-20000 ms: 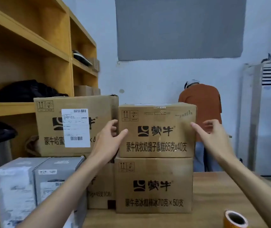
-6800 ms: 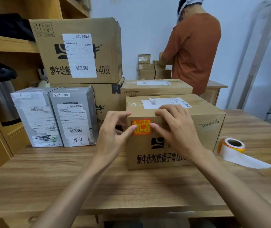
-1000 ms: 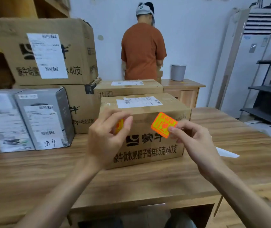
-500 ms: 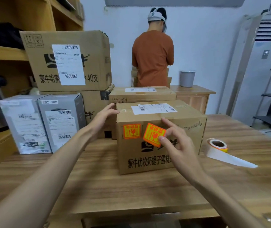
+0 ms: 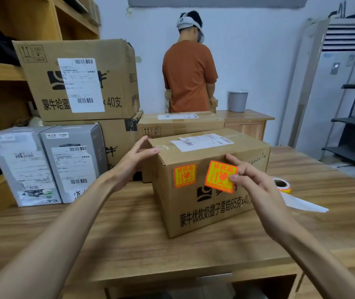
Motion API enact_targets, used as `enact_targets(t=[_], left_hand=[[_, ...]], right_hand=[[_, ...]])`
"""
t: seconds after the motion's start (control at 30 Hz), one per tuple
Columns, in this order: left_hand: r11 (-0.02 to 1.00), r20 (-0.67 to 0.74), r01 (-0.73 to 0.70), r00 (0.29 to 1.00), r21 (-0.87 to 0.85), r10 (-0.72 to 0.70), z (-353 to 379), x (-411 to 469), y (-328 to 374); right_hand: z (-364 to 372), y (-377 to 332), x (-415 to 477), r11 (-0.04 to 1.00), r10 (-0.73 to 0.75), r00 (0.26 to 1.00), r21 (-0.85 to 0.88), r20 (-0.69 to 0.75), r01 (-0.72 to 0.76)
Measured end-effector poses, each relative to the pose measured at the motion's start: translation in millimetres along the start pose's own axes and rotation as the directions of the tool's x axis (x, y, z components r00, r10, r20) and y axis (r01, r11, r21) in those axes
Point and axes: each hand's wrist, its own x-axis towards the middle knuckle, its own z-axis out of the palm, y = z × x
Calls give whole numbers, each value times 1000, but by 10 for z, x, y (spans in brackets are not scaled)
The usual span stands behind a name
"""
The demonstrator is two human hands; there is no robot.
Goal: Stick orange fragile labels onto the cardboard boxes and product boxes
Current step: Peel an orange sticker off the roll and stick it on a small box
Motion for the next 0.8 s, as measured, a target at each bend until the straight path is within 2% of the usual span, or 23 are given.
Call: enact_targets(t=[0.17,0.27,0.37,0.57,0.63,0.8], left_hand=[[995,-133,-68,988,74,78,161,-279,-6],[985,-141,-153,976,83,164,339,-508,59],[964,-169,-207,957,166,235,460,-694,58],[916,-281,-308,883,257,376,523,-982,3],[914,-322,-296,868,277,379,497,-1027,-25],[896,-311,-303,860,326,404,484,-1148,36]], right_hand=[[-285,-73,25,992,25,1000,123,-13,-23],[-471,-119,-34,972,55,998,230,-18,-50],[-609,-152,-89,947,100,995,309,-5,-94],[-700,-99,91,860,159,981,473,110,-192],[-648,-38,197,833,159,976,511,147,-213],[-457,120,458,763,164,956,583,244,-280]])
